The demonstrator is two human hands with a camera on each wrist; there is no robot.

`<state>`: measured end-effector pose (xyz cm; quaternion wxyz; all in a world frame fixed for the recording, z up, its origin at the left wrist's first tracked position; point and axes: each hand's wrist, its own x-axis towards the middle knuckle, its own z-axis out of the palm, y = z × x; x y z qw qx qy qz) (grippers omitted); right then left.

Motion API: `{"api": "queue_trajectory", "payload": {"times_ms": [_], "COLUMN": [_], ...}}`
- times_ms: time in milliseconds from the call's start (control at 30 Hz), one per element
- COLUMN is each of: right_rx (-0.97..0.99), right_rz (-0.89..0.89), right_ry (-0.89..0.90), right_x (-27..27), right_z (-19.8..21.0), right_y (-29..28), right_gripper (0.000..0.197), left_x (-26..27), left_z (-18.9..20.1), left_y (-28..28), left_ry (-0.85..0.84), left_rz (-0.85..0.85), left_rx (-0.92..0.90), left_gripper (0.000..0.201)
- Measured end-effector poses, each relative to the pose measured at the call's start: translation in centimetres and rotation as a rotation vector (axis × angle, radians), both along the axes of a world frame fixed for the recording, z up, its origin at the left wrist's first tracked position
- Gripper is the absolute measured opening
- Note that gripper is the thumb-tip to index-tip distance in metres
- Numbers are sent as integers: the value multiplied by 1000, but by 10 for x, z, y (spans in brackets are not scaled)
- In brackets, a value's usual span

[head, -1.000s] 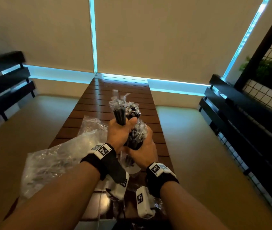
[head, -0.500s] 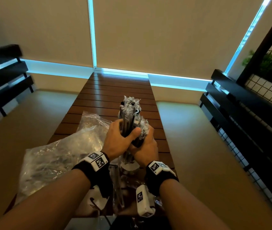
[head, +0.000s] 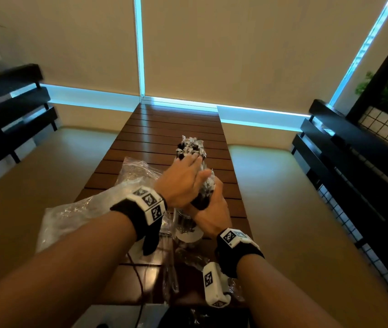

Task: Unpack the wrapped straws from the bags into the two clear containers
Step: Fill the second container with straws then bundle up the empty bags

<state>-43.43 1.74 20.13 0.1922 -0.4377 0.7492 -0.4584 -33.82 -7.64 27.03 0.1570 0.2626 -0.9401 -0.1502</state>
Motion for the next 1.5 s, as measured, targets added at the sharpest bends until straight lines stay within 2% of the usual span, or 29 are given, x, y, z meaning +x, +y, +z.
{"api": "queue_trajectory", "payload": {"times_ms": [67,133,267,367,433,500,567,600,667,700,733,800,867,933,967,1000,1067,1133,1200,1267,1333,1400,1500], "right_rx": [9,12,-26,-58,-52,-18,55,114,292,414,555,768,762,602,513,435,357,355,404,504,606,656,640], "right_rz": [0,5,23,15,-7,-17,10,11,-15,-3,49,231,367,416,418,432,482,533,572,602,595,590,636], "right_ry": [45,71,66,102,99,91,81,68,56,76,128,297,404,450,500,551,622,693,805,891,952,988,1025], "right_x": [-2,-2,-4,-3,-5,-6,-5,-4,-4,-5,-7,-5,8,33,44,55,71,82,90,97,99,100,102], "right_z": [-3,-5,-3,-9,-16,-19,-18,-19,-25,-28,-33,-35,-31,-19,-14,-10,-4,-5,-12,-20,-27,-31,-30], "right_y": [-1,-3,-6,-10,-14,-14,-9,-2,13,20,25,31,28,20,14,6,-11,-27,-41,-53,-65,-74,-86], "right_gripper": [112,115,109,96,97,107,126,136,149,145,131,90,54,34,30,26,16,24,35,38,36,33,31], "left_x": [6,7,-1,-3,-3,-5,-5,-3,3,7,11,22,41,67,82,96,126,153,178,200,220,236,247], "left_z": [-24,-30,-11,-20,-35,-40,-34,-28,-16,-9,-2,8,10,1,-8,-15,-38,-57,-79,-105,-124,-142,-152], "left_y": [4,1,-7,0,5,4,0,-2,-2,-1,-1,-8,-24,-45,-57,-66,-82,-89,-91,-93,-92,-95,-96], "left_ry": [-35,-44,18,-131,-189,-193,-201,-179,1,142,281,487,564,464,315,108,-301,-502,-569,-612,-642,-616,-560], "left_rz": [5,8,4,-19,-2,10,3,-9,-37,-38,-15,119,283,406,434,455,518,576,597,636,717,773,745], "left_rx": [83,79,-118,-142,-163,-170,-123,-59,150,246,310,334,300,295,304,314,329,329,330,325,370,415,437], "left_gripper": [90,104,97,102,105,107,108,108,108,105,100,76,41,21,20,25,53,73,73,69,84,96,91]}}
